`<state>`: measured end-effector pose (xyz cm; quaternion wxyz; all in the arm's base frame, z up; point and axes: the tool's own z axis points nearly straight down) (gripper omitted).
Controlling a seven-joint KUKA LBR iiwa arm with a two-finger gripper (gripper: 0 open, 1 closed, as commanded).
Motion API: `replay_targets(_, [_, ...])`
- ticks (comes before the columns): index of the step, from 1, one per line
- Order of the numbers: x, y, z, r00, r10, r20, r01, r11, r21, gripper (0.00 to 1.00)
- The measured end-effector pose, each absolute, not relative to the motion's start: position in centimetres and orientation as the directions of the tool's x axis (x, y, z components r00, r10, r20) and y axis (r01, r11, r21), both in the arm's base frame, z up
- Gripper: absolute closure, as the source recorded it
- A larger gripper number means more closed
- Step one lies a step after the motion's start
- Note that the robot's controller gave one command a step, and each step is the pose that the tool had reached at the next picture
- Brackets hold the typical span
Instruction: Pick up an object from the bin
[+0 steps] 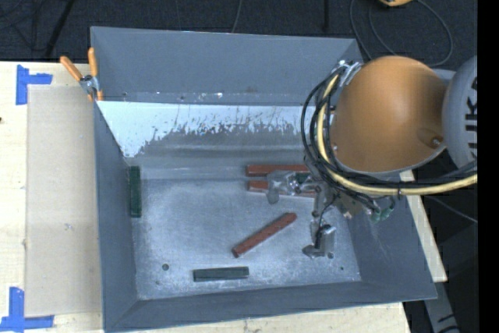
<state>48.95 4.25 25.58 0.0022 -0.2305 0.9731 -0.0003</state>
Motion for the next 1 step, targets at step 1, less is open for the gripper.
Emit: replay_targets(1, [50.95, 3.88, 26.06, -0.894, -0.447, 0.012, -0.447, 0.895, 0.008, 0.00])
